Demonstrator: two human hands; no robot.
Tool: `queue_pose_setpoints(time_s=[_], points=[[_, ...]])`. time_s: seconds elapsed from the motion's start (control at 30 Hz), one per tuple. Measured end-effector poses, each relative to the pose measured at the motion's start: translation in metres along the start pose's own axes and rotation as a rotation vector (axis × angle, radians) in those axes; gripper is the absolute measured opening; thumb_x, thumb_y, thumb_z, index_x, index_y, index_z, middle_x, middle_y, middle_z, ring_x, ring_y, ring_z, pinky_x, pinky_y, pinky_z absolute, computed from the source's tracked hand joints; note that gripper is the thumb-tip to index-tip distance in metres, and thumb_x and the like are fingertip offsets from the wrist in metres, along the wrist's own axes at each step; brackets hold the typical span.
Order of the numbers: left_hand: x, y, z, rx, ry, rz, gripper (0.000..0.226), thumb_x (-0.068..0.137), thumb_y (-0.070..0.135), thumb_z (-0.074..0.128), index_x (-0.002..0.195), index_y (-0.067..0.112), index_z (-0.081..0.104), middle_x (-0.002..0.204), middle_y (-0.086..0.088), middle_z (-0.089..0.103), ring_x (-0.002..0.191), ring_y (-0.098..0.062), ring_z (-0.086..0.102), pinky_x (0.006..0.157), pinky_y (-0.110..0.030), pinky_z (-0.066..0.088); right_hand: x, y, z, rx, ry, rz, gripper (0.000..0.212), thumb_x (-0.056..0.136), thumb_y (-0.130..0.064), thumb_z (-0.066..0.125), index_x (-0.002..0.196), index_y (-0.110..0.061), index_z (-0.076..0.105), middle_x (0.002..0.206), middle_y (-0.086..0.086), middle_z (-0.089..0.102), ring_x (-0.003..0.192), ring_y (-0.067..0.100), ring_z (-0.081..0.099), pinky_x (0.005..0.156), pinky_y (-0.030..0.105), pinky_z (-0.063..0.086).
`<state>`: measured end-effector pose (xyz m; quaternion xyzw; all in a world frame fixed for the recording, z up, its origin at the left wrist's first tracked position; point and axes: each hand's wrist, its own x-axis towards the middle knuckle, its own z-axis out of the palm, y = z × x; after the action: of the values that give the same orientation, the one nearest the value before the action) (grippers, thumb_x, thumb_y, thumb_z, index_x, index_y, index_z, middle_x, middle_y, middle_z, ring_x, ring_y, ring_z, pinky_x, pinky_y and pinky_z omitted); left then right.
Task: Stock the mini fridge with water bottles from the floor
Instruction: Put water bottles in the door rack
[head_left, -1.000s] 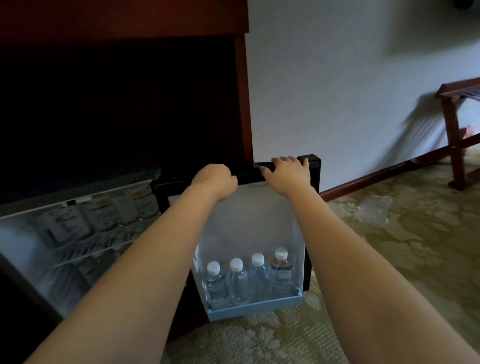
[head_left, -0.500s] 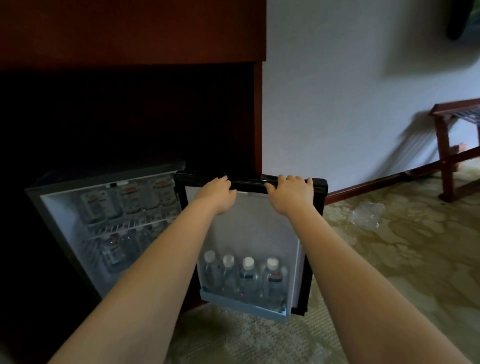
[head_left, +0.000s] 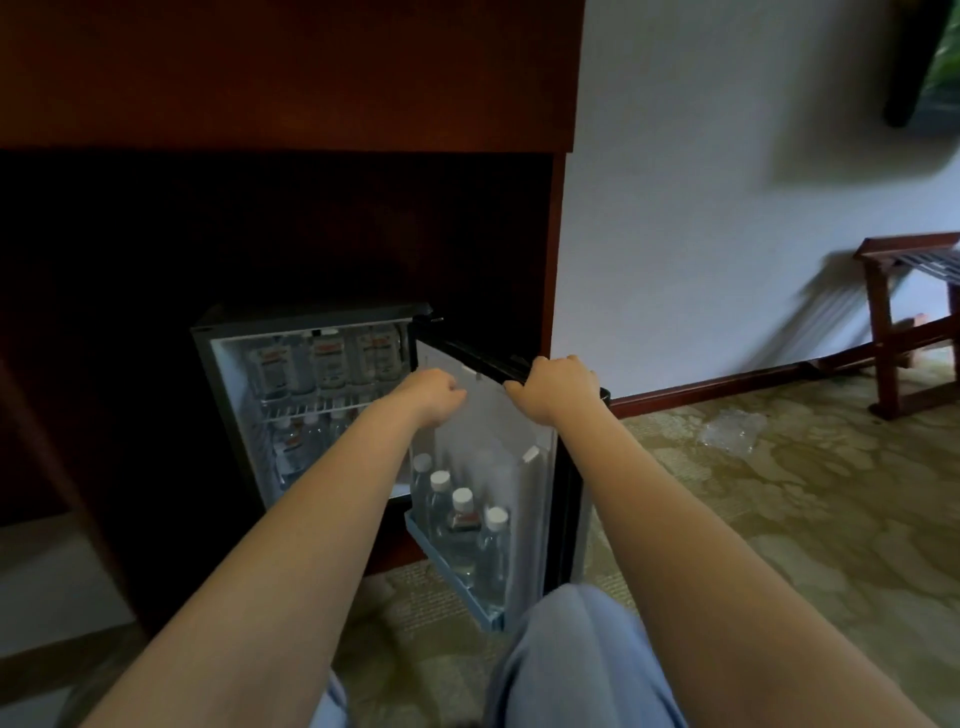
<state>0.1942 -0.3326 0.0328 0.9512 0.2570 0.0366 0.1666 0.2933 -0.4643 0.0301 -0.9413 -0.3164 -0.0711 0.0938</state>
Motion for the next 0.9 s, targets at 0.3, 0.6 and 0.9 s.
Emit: queue_pose_setpoints(time_s=[0.3,0.6,0.9], points=[[-0.062,-0.051,-0.031,-0.008,0.007,-0.08,0.028,0.1,0.028,0.036,0.097,0.015,0.06,0.112,-0.014,0.058,0.094,-0.022,0.05,0.081,-0.033,0.039,-0.034,-0.068,-0.014,0.234,-0.135,-0.079,0.06,0.095,-0.056,0.033,0.124,-0.009,0.057,0.121,0.012,0.06,0.098,0.028,0.057,0.078,0.035,0.044],[-0.103,-0.106,-0.052,-0.098,0.145,-0.166,0.04,0.101,0.028,0.035,0.131,0.008,0.053,0.131,-0.011,0.055,0.117,-0.027,0.053,0.096,-0.034,0.043,-0.042,-0.144,-0.005,0.301,-0.278,-0.188,0.063,0.098,-0.055,0.019,0.143,-0.017,0.042,0.144,0.011,0.046,0.124,0.03,0.048,0.092,0.035,0.04],[-0.095,-0.174,-0.074,-0.048,0.168,-0.257,0.038,0.099,0.034,0.039,0.12,0.011,0.061,0.112,-0.007,0.063,0.101,-0.024,0.058,0.089,-0.036,0.047,-0.015,-0.216,0.013,0.249,-0.284,-0.368,0.047,0.104,-0.036,0.023,0.143,-0.018,0.043,0.147,0.012,0.041,0.132,0.033,0.039,0.105,0.038,0.034]])
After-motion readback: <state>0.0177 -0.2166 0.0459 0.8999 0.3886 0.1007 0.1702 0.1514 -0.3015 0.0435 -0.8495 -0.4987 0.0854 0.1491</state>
